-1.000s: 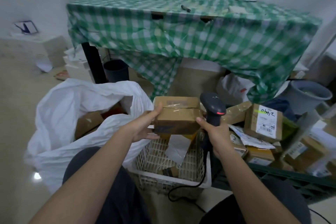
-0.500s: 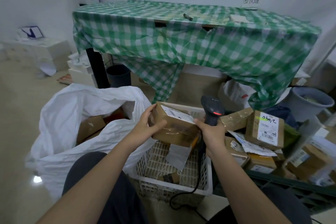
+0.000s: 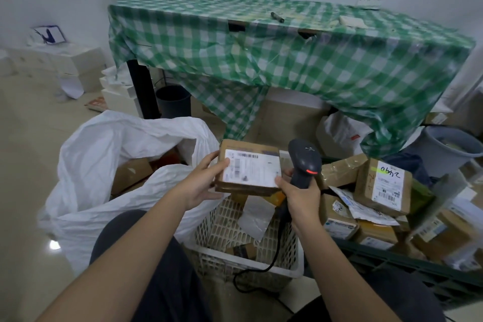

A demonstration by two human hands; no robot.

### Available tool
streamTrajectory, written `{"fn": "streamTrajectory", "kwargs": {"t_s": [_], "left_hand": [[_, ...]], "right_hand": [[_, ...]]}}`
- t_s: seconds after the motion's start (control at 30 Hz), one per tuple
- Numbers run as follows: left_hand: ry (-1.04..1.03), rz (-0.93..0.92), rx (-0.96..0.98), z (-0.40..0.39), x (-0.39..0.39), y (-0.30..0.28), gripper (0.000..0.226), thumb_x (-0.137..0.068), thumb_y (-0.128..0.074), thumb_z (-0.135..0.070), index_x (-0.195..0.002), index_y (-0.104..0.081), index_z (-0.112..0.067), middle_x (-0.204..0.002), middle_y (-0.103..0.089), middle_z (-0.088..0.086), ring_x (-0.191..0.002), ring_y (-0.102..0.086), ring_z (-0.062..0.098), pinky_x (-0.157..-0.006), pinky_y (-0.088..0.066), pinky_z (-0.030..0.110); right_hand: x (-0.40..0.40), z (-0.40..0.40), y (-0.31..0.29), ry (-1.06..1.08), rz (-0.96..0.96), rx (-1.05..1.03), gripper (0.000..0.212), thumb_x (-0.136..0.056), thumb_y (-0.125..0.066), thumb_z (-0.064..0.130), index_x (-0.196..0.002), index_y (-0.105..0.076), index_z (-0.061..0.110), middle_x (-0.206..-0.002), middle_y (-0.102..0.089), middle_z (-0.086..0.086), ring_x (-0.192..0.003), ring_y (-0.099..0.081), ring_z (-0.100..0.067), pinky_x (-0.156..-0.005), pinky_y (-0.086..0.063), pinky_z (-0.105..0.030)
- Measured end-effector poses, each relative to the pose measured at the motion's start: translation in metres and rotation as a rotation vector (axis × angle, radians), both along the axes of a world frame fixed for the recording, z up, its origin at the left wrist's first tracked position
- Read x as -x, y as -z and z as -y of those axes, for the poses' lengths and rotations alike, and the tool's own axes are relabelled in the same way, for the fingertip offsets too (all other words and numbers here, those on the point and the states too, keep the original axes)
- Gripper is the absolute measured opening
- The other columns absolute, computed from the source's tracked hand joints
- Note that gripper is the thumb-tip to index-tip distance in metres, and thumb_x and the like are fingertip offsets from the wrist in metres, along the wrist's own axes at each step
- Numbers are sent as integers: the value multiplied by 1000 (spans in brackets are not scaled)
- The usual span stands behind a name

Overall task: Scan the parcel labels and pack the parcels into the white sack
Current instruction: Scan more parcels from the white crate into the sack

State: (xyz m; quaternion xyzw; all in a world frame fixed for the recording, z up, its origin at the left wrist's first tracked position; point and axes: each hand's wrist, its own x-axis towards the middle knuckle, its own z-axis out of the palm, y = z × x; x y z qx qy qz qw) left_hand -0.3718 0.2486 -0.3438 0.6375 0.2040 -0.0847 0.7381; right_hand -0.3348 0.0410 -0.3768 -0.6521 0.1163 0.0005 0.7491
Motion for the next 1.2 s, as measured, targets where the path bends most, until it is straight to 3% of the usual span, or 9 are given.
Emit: {"fn": "streamTrajectory", "kwargs": {"t_s": [0.17, 0.3, 0.4, 0.5, 0.63, 0.7, 0.8, 0.97, 1.2], "left_hand": [[-32, 32, -51, -12, -7, 3, 50, -92, -59, -40, -139, -44, -37, -111, -71, -3, -105, -64, 16, -89, -54, 41], [-70, 88, -185, -20, -13, -9, 56, -90, -64, -35, -142, -43, -35, -110, -69, -5, -97, -64, 10, -85, -51, 35], [-54, 90, -248, -27, -16, -20, 55, -90, -65, -29, -141, -44, -35, -107, -69, -4, -97, -63, 12, -88, -47, 36], [-38, 101, -289, -35, -16, -26, 51, -91, -64, -25, -138, -47, -36, -95, -70, -10, -98, -64, 14, -85, -49, 34], [-7, 133, -327, -43, -14, -30, 50, -92, -63, -24, -139, -47, -35, -94, -70, -11, -83, -66, 5, -67, -50, 22], [-4, 147, -334, -45, -14, -30, 52, -92, -63, -24, -140, -47, -34, -96, -70, -11, -85, -66, 7, -73, -53, 24], [-7, 163, -331, -50, -15, -29, 53, -92, -63, -26, -141, -46, -35, -99, -71, -10, -93, -66, 12, -89, -52, 34], [-14, 181, -307, -57, -15, -27, 52, -90, -66, -26, -138, -49, -37, -100, -72, -8, -95, -65, 16, -97, -47, 42], [-49, 236, -298, -72, -7, -30, 53, -91, -64, -27, -141, -46, -35, -112, -70, -6, -100, -66, 14, -93, -52, 38]], "right_hand": [[-3, 4, -11, -173, 85, 147, 30, -80, -77, 7, -107, -64, 7, -94, -71, -2, -89, -66, -15, -82, -51, -35], [-2, 8, -22, -313, 195, 421, 17, -79, -78, 19, -91, -66, 19, -85, -70, 0, -81, -64, -13, -73, -50, -36], [0, 9, -37, -550, 243, 713, 13, -78, -78, 28, -84, -67, 25, -84, -70, -1, -81, -65, -15, -72, -50, -35], [6, 7, -50, -705, 316, 951, 21, -77, -76, 33, -68, -56, 35, -72, -64, 10, -77, -63, -15, -65, -47, -32], [13, 1, -57, -714, 306, 946, 18, -76, -74, 27, -67, -59, 25, -63, -59, 7, -62, -56, -9, -57, -41, -27], [15, -1, -61, -706, 297, 913, 15, -75, -73, 23, -69, -61, 18, -59, -58, 4, -57, -53, -9, -56, -39, -27], [16, -4, -64, -693, 305, 904, 25, -74, -74, 23, -59, -54, 26, -50, -52, 9, -51, -47, -4, -53, -36, -25], [14, -9, -65, -662, 309, 869, 29, -72, -76, 23, -55, -52, 27, -43, -50, 12, -50, -47, -3, -53, -36, -25], [3, -28, -58, -667, 275, 789, 17, -73, -76, 23, -65, -62, 17, -53, -59, 4, -55, -56, -11, -57, -46, -32]]}}
